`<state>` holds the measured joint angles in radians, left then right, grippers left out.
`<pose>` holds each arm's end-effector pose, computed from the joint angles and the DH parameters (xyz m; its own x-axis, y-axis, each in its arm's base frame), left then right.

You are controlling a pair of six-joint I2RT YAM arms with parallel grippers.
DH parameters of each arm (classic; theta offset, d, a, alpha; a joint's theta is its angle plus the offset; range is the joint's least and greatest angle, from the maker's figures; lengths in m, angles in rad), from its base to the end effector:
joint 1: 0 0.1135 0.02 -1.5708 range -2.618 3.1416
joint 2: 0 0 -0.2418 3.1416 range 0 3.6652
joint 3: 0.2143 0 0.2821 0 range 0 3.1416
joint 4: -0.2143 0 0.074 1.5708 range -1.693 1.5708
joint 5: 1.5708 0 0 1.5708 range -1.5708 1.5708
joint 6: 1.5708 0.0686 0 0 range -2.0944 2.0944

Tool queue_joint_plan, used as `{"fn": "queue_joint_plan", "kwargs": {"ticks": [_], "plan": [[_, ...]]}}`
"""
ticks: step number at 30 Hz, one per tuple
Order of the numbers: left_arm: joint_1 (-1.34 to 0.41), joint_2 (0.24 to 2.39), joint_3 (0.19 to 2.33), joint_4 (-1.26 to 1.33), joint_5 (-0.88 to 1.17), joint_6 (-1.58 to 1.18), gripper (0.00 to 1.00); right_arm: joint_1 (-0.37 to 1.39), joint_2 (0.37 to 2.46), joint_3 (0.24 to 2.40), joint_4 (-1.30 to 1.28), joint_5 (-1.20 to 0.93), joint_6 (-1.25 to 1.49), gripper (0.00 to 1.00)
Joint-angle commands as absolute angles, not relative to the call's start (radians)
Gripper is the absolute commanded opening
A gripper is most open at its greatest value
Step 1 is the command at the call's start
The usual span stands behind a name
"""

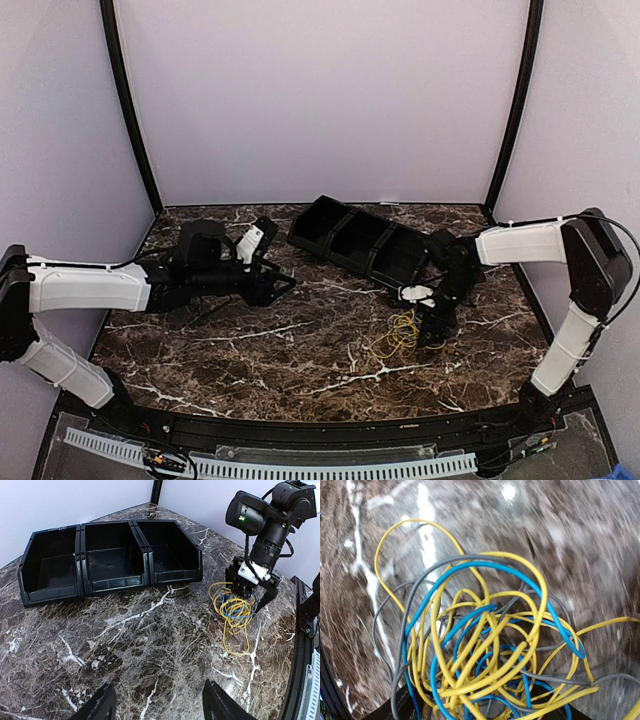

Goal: Untangle the cables

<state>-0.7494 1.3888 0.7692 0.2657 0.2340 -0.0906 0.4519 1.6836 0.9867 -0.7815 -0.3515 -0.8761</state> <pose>0.2582 -0.2620 0.1913 -0.3270 0.1841 -0.9269 0.7955 0.5830 -0.1649 0.2685 0.1566 0.0850 -0.2365 -0.9166 -0.3224 -0.9689 0.1978 0.1486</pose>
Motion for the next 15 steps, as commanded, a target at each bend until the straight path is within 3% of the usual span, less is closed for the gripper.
{"fn": "queue_joint_plan", "kwargs": {"ticks": [1, 8, 12, 15], "plan": [[-0.751, 1.321, 0.730, 0.279, 0.183, -0.108, 0.62, 0.653, 1.795, 1.110, -0.803, -0.425, -0.869, 0.69], [-0.752, 1.254, 0.690, 0.253, 0.141, -0.149, 0.62, 0.832, 1.951, 1.409, -0.801, -0.585, -0.814, 0.65], [-0.752, 1.195, 0.664, 0.233, 0.146, -0.172, 0.62, 0.829, 1.919, 1.449, -0.802, -0.616, -0.797, 0.80], [-0.753, 1.179, 0.639, 0.242, 0.177, -0.169, 0.62, 0.825, 1.854, 1.388, -0.807, -0.599, -0.803, 0.86]]}}
